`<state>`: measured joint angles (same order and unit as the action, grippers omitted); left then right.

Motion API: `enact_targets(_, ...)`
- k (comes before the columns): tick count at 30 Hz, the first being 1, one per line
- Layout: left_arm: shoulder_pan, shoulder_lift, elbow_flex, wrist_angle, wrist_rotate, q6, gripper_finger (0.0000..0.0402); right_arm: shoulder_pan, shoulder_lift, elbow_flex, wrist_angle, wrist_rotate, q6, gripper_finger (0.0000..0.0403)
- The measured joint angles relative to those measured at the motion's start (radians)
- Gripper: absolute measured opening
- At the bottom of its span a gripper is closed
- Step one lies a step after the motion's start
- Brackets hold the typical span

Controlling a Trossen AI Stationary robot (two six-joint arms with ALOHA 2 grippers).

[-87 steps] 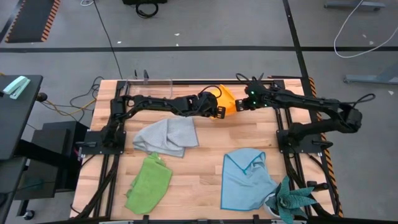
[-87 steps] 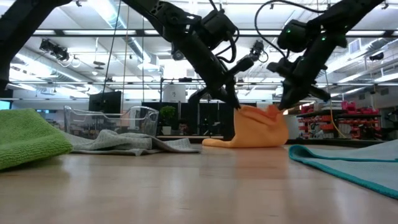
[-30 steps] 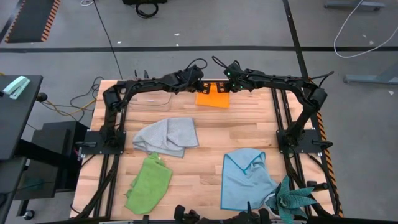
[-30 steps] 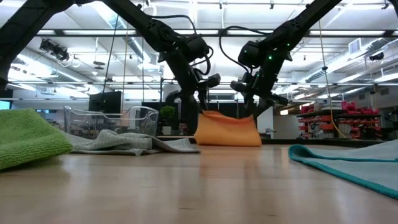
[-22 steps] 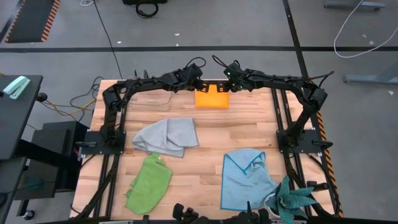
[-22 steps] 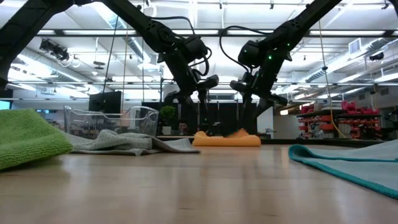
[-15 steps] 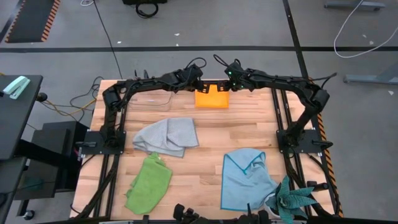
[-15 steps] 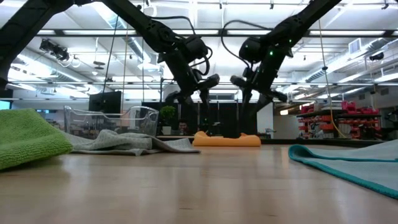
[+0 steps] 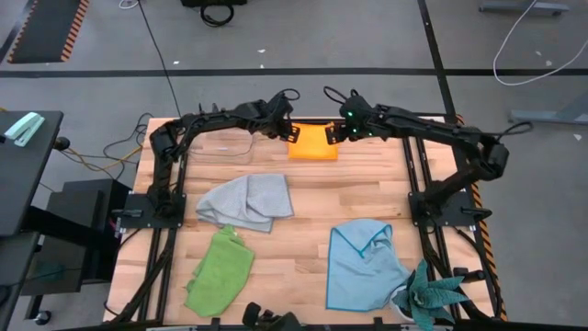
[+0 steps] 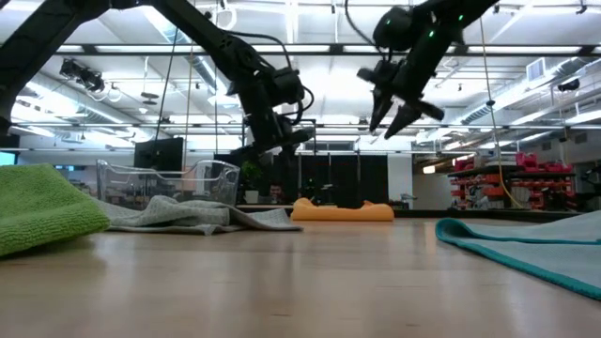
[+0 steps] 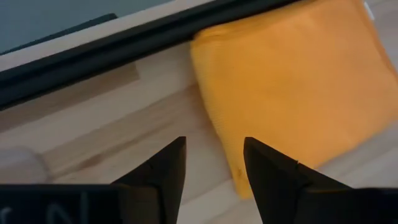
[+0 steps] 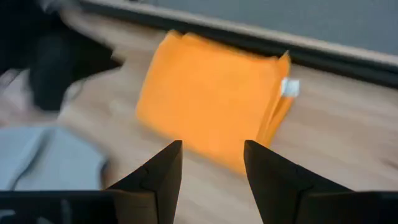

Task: Fold microfiber towels
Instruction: Put the orange microfiber cloth into the transparent bin

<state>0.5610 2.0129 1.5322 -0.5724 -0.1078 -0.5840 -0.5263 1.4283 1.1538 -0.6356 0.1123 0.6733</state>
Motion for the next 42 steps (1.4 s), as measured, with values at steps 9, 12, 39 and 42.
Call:
enact_targets(9, 0.009, 0.003, 0.0, 0.015, 0.086, -0.096, 0.02, 0.199, -0.223, 0.0, -0.045, -0.019, -0.091, 0.0177)
enact_targets(12, 0.016, 0.003, 0.0, 0.007, 0.088, -0.141, 0.0209, 0.249, -0.284, 0.0, -0.072, -0.016, -0.09, 0.0177)
enact_targets(39, 0.025, 0.15, -0.001, 0.149, 0.216, -0.387, 0.0234, 0.441, -0.418, 0.0, -0.255, 0.074, -0.077, 0.0174)
enact_targets(42, 0.025, 0.15, 0.0, 0.149, 0.208, -0.383, 0.023, 0.439, -0.418, 0.0, -0.255, 0.075, -0.08, 0.0174)
